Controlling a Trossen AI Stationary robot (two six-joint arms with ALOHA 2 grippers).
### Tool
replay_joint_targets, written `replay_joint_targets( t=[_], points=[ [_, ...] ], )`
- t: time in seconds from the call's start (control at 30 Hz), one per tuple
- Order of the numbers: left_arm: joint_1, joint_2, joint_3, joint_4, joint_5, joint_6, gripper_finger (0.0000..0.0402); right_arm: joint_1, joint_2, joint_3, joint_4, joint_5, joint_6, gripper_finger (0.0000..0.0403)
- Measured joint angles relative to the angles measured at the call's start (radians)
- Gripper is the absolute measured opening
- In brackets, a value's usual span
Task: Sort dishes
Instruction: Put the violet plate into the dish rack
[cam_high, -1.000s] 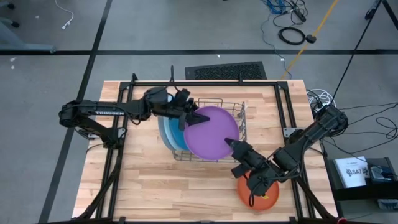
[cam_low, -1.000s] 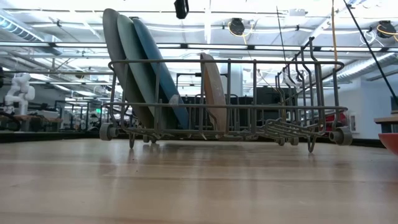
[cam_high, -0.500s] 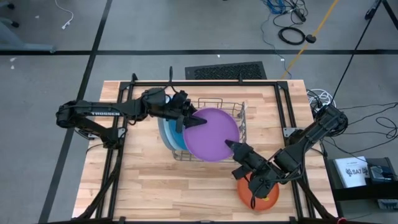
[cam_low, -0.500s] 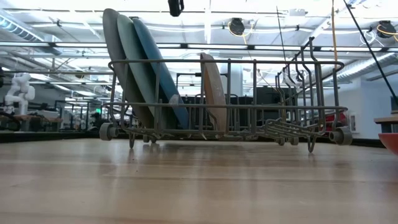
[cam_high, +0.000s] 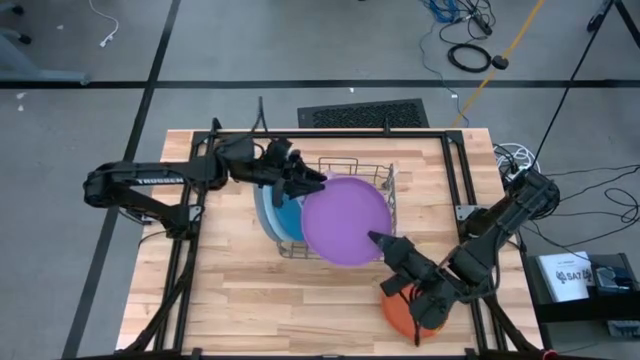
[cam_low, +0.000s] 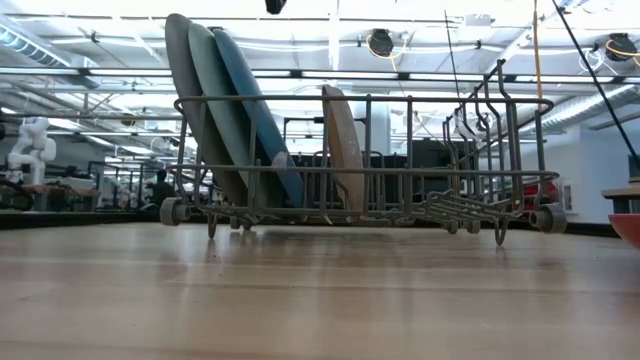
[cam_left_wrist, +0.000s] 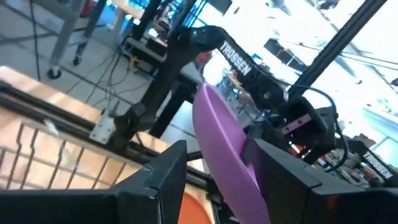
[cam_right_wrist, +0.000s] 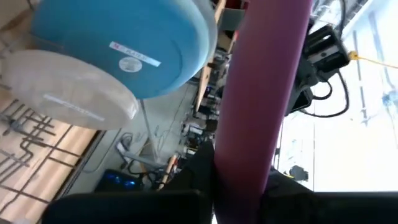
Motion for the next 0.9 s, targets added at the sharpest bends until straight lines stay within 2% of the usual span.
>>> replay_joint_targets(
  t=[0.23, 0.47, 0.77, 0.9],
  points=[
    [0.018, 0.002, -0.003, -0.026, -0.016, 0.000, 0.0178, -0.004, 0.000, 0.000, 0.000, -0.012, 0.001, 0.0028],
    [0.026, -0.029, -0.004, -0.127, -0.049, 0.159, 0.0178, -0.002, 0.001, 0.000, -0.004, -0.036, 0.012, 0.0028],
    [0.015, -0.030, -0.004, -0.121, -0.067, 0.301, 0.0178, -0.003, 0.001, 0.000, -0.006, -0.042, 0.042, 0.0028],
    [0.015, -0.030, -0.004, -0.130, -0.068, 0.309, 0.0178, -0.002, 0.001, 0.000, -0.014, -0.058, 0.075, 0.0028]
  ],
)
